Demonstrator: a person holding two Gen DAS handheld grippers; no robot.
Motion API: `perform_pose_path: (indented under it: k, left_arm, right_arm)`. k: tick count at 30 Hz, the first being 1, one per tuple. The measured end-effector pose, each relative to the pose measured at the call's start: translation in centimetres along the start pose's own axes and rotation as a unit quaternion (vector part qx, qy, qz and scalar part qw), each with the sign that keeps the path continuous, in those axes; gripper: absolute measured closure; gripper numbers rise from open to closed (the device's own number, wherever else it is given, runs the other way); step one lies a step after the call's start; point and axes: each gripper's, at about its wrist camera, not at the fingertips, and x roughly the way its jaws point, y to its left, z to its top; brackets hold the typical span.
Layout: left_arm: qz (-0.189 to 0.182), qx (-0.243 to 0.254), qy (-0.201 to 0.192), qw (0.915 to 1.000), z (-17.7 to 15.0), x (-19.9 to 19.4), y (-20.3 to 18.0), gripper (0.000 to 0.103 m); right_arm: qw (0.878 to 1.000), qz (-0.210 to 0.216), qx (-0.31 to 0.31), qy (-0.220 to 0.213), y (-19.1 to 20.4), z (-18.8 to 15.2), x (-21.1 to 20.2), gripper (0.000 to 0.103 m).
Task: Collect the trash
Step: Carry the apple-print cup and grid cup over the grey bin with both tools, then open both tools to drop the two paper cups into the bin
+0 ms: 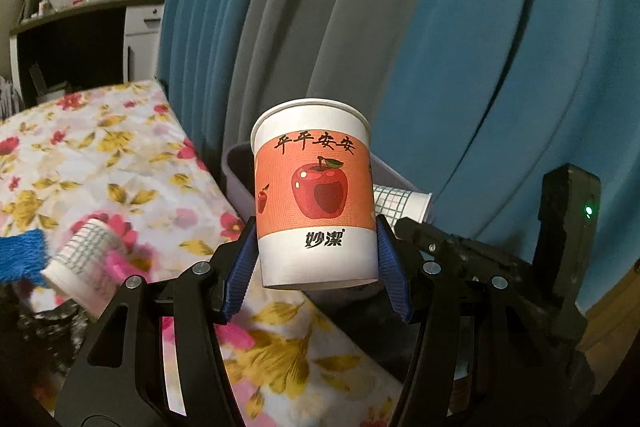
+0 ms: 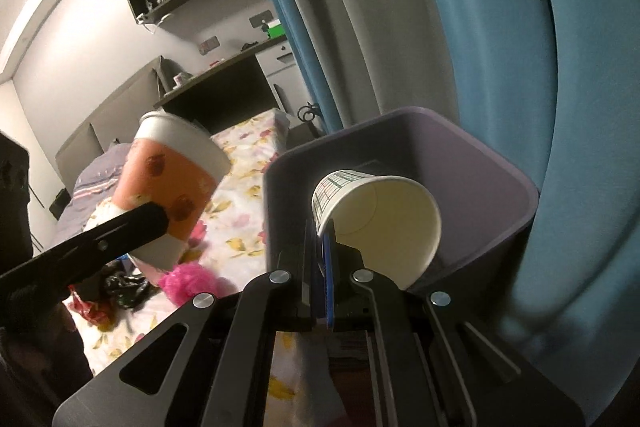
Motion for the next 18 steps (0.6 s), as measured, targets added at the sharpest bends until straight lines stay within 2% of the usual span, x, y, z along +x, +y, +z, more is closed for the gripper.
perform_pose_path:
  k: [10,18]
  left_arm:
    - [-0.019,-0.023,0.040,0.9988,1.0,5.0,-0.2,0.047]
    - [-0.027,-0.040,0.058,0.9971,1.5,7.4,-0.1,0.047]
  right_arm:
    - [1.000,-0.018,-0.014,0.012,-0.6,0.2,1.2,0.099]
    - [0.999,-0.027,-0.028,0.022,-0.2,0.2,1.7,0.099]
